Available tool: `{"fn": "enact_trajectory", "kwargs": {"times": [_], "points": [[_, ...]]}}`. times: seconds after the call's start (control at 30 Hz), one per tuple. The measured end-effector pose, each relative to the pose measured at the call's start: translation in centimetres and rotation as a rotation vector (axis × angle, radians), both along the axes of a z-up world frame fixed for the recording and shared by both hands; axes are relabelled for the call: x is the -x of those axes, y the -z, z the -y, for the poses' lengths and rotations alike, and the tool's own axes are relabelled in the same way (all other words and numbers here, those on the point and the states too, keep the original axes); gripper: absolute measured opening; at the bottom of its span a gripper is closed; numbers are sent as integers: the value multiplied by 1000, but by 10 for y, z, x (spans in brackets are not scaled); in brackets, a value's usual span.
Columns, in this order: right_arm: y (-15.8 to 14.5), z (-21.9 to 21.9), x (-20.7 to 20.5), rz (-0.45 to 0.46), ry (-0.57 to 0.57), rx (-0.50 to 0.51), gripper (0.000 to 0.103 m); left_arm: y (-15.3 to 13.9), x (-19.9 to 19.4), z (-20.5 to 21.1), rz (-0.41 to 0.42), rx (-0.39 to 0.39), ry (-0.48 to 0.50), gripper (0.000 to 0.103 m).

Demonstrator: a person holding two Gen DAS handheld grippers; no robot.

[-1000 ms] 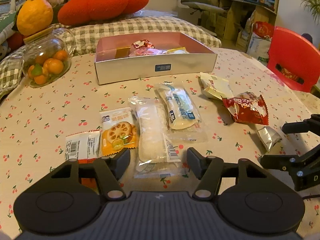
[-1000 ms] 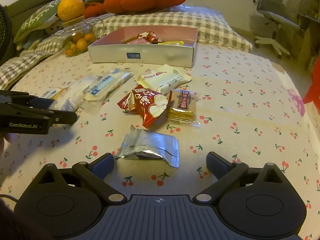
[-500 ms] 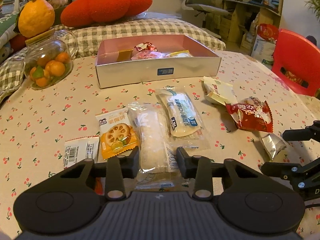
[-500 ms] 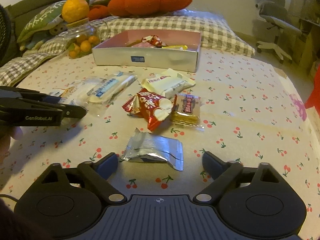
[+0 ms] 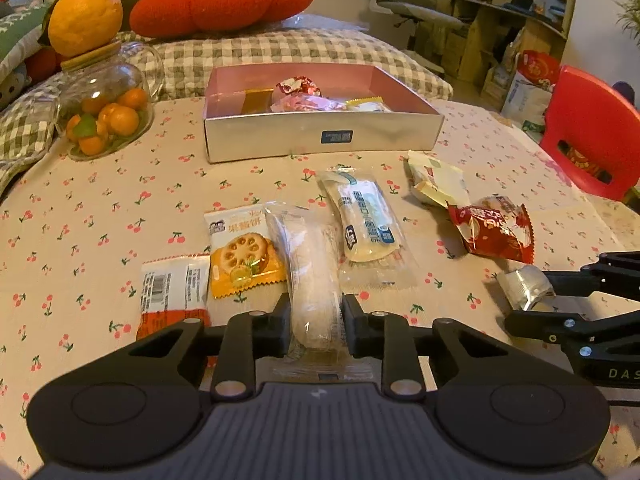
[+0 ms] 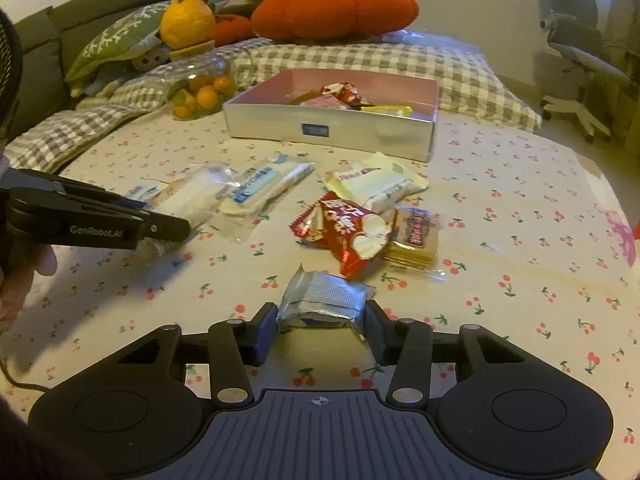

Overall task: Organize snacks
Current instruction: 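Carry both packets into the silver box and open both grippers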

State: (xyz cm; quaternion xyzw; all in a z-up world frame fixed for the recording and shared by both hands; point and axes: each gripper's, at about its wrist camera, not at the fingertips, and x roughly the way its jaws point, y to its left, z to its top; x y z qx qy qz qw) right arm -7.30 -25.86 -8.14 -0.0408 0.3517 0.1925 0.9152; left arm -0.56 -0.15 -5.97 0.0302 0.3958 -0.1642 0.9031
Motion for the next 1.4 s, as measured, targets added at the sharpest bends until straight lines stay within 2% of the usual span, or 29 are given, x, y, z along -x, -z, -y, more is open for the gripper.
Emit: {"fn": "enact_trajectory", "kwargs": {"times": [0.3,0.73,0.93,1.4], "points": [[-13,-5,1,14,-22,-35,45,-9,2,-12,-57,64,-24,21],[-38,-6,-13,20,-14,-114,45,-31,-4,-13,-78,172,-33,20],[-48,-3,-30,16,15,-135,45,-38,-16,-16,-110,219,-65,20],[-67,3,-83,23,92,-195,45,-58,-52,-16,-103,275,-120,20]]}}
